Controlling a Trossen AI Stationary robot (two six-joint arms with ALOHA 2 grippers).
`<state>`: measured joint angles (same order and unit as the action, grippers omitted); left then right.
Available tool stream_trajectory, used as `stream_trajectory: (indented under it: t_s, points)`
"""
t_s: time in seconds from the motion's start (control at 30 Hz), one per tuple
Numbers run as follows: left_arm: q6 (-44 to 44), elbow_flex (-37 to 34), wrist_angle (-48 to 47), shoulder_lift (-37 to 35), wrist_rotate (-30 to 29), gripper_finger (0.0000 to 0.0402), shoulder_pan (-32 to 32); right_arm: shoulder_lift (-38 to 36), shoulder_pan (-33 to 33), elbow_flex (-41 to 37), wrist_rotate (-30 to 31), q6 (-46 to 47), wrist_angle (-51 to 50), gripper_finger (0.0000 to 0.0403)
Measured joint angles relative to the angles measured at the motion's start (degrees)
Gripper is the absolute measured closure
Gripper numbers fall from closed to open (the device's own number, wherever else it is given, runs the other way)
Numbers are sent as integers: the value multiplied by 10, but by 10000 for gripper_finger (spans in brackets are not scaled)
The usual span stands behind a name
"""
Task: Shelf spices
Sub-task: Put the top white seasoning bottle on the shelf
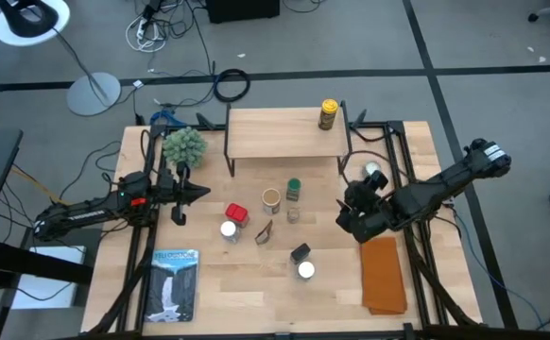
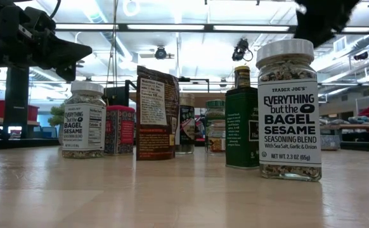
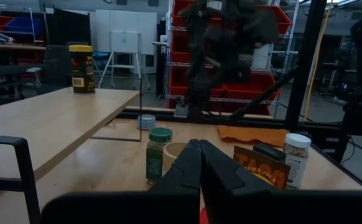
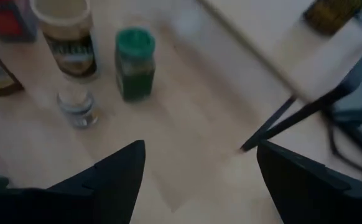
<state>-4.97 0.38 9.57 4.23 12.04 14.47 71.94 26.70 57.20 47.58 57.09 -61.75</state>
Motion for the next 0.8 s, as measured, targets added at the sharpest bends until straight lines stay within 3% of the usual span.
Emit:
stream_trajectory:
  t_s: [0.4, 0.63, 0.8]
  points:
    - [0, 0, 0, 0, 0, 396, 0, 0, 34, -148, -82, 19, 245, 96]
    - [2, 0, 19, 0, -18, 396, 0, 0, 29, -169, -84, 33, 264, 96]
    - [-73, 4, 27, 4, 2, 396, 0, 0, 19, -169, -78, 29, 268, 96]
